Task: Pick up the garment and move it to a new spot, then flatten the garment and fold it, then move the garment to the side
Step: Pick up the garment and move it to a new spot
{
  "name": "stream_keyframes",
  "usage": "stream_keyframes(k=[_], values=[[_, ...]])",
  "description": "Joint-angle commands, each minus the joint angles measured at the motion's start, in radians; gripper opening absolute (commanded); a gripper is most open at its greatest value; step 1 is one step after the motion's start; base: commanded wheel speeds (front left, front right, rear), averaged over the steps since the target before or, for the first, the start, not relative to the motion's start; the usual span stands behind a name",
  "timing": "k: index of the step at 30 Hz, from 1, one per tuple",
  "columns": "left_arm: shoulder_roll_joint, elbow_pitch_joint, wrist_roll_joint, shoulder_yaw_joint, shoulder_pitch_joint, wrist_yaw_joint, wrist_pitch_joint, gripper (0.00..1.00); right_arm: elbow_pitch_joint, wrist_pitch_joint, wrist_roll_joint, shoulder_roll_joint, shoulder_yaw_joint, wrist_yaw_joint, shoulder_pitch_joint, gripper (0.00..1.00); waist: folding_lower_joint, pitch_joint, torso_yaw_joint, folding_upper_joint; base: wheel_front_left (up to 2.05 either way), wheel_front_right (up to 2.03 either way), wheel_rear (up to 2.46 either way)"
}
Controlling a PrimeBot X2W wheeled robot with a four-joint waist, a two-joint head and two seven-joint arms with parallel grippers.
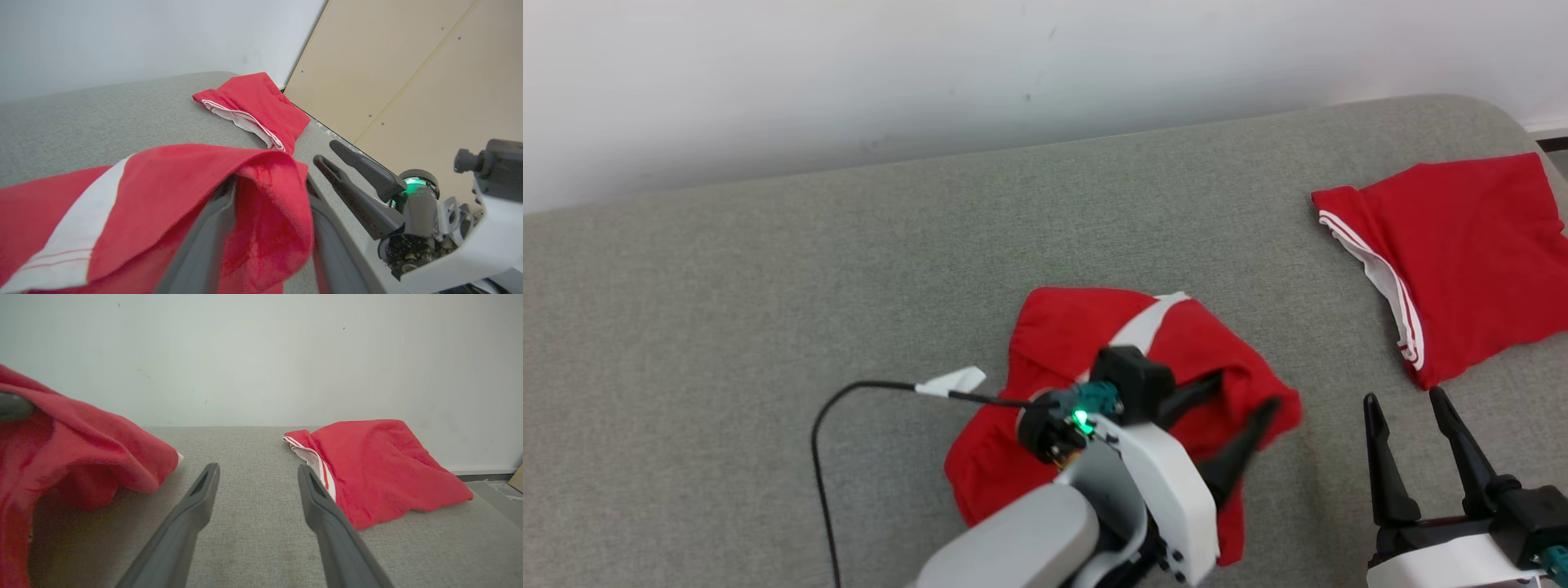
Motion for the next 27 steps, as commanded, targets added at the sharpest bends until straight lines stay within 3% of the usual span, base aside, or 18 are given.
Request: stream_keyframes(k=[1,7,13,20,27], values=[[0.003,0.000,-0.019,-0.014,-0.001,0.003,-0.013,1.00,0.002,-0.002,-0.003,-0.001,-0.004,-0.002,-0.013,1.00,0.0000,0.001,0.002,-0.0001,0.00,0.00,0.00],[0.004,0.014,-0.108,-0.117,-0.037,0.035,-0.075,1.00,0.004,-0.002,-0.007,0.003,-0.025,-0.002,-0.005,1.00,0.0000,-0.005,0.027,-0.0001,0.00,0.00,0.00],[0.007,0.072,-0.100,-0.119,-0.045,0.090,-0.168,1.00,-0.005,-0.002,-0.010,0.006,-0.041,-0.002,0.013,1.00,0.0000,-0.029,0.059,-0.0001,0.00,0.00,0.00],[0.113,0.100,-0.063,-0.042,0.027,0.169,-0.271,1.00,-0.023,-0.002,-0.033,-0.011,-0.071,-0.002,0.051,1.00,0.0000,-0.079,0.096,-0.0001,0.00,0.00,0.00],[0.232,0.045,-0.032,0.068,0.167,0.224,-0.298,1.00,-0.044,-0.002,-0.048,-0.016,-0.107,-0.002,0.097,1.00,0.0000,-0.122,0.131,-0.0001,0.00,0.00,0.00]])
